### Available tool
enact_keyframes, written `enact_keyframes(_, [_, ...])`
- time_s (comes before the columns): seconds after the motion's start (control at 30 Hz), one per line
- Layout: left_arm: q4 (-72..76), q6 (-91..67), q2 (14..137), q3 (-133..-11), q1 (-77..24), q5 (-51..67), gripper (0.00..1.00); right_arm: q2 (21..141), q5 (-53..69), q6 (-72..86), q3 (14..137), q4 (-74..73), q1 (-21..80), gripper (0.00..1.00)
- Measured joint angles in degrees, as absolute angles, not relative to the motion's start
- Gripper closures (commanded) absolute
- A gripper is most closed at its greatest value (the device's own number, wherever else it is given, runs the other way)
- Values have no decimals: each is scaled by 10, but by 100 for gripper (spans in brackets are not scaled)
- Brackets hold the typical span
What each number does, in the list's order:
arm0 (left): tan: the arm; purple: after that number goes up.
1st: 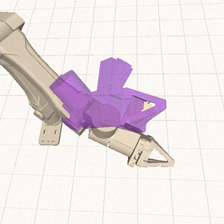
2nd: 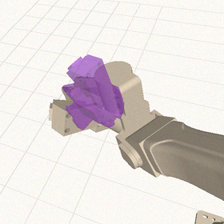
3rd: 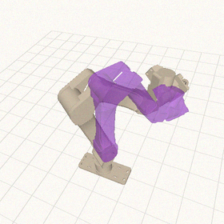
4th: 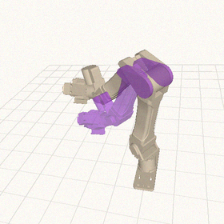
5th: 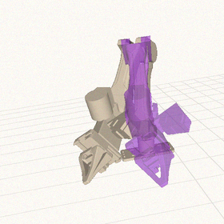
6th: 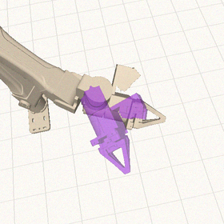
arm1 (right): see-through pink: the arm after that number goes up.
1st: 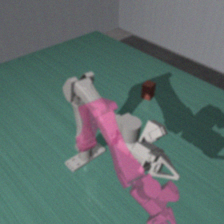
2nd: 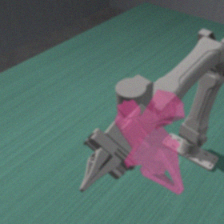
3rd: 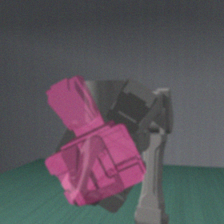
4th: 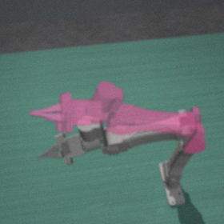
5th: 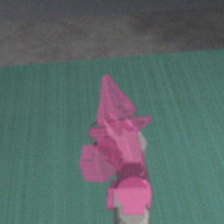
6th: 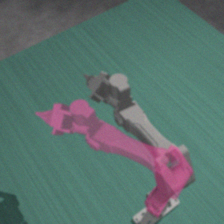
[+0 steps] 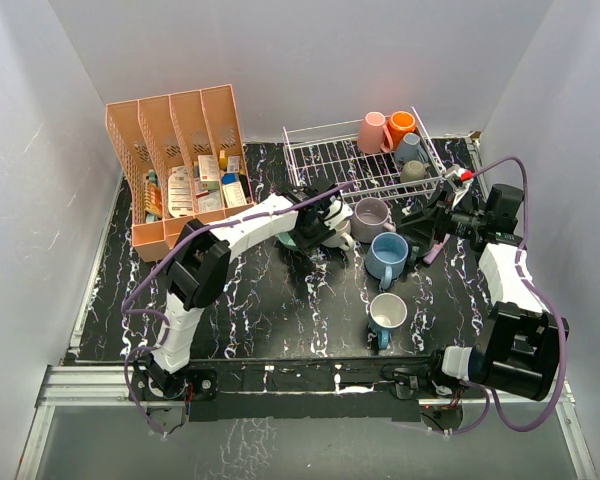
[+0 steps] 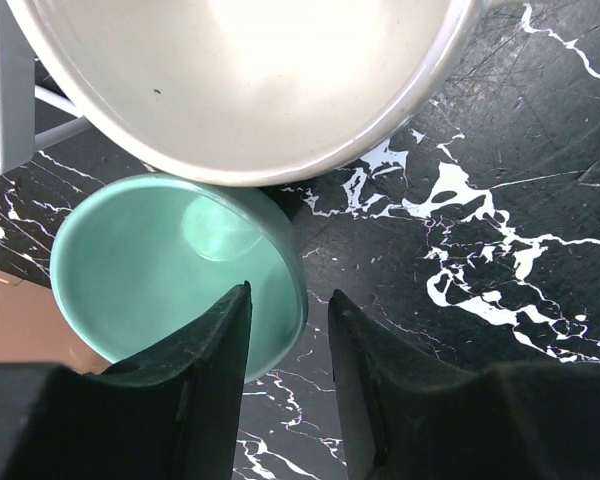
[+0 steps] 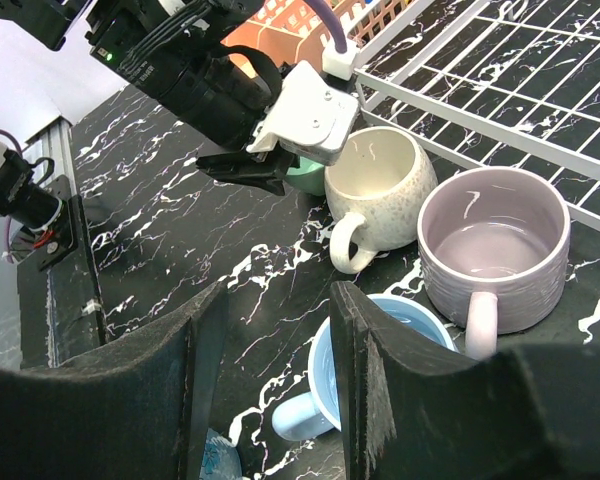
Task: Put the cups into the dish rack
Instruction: Pick up the cup at the center of the board.
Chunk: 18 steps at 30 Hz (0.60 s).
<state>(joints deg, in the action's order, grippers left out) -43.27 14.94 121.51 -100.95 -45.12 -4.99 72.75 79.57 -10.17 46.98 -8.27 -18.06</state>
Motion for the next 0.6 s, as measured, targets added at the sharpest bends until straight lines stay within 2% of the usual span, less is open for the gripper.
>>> enact_keyframes(0.43, [-416, 147, 1220, -1004, -451, -49, 80, 728, 795, -102, 470, -83, -181, 52])
enact_keyframes(0.6, [-405, 143, 1226, -996, -451, -47, 100, 728, 795, -102, 470, -83, -181, 52])
